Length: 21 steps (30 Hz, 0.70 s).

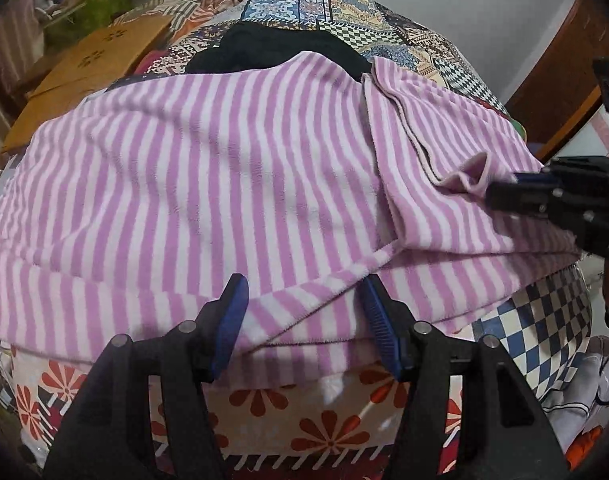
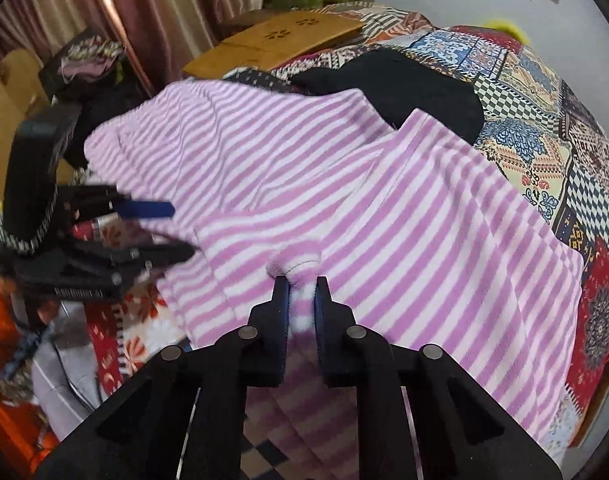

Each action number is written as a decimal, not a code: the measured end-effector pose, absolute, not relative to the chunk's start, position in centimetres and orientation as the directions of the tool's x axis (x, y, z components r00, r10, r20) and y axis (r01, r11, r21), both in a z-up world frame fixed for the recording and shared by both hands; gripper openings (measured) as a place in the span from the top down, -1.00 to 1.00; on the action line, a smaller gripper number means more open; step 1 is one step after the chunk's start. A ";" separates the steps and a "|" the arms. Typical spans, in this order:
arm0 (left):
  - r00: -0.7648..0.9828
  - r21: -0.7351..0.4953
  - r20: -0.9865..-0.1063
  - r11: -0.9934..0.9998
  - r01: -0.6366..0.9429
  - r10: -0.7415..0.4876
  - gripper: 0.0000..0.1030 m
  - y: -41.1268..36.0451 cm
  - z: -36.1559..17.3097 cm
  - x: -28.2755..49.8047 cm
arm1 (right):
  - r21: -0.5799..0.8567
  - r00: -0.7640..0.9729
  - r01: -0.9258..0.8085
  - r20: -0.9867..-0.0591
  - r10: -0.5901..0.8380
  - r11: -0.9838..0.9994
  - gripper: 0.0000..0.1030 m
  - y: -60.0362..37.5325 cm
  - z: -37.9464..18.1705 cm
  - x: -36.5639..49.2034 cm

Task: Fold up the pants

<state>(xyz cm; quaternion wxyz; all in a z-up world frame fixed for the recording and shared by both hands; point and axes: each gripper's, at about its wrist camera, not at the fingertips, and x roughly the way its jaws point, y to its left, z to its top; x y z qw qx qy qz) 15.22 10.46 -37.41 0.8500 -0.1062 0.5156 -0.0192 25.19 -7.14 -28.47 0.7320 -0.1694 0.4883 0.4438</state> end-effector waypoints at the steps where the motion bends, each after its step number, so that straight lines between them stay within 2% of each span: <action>1: 0.469 -0.198 -0.872 0.977 -0.076 -0.140 -0.14 10.4 -37.4 15.1 | 0.199 0.127 -0.810 -0.858 0.497 0.551 0.85 -7.1 -28.2 25.2; 9: 0.484 -0.211 -0.862 0.974 -0.077 -0.149 -0.14 10.6 -36.9 14.8 | 0.264 0.129 -0.804 -0.796 0.591 0.532 0.86 -5.0 -25.0 24.7; 19: 0.531 -0.184 -0.845 0.969 -0.167 -0.069 -0.15 13.8 -34.5 11.9 | 0.341 -0.040 -0.793 -0.856 0.516 0.504 0.86 -1.7 -31.1 23.0; 21: 0.543 -0.184 -0.839 0.961 -0.208 -0.043 -0.26 15.2 -34.0 11.1 | 0.352 -0.045 -0.787 -0.852 0.521 0.506 0.85 -1.8 -31.0 22.9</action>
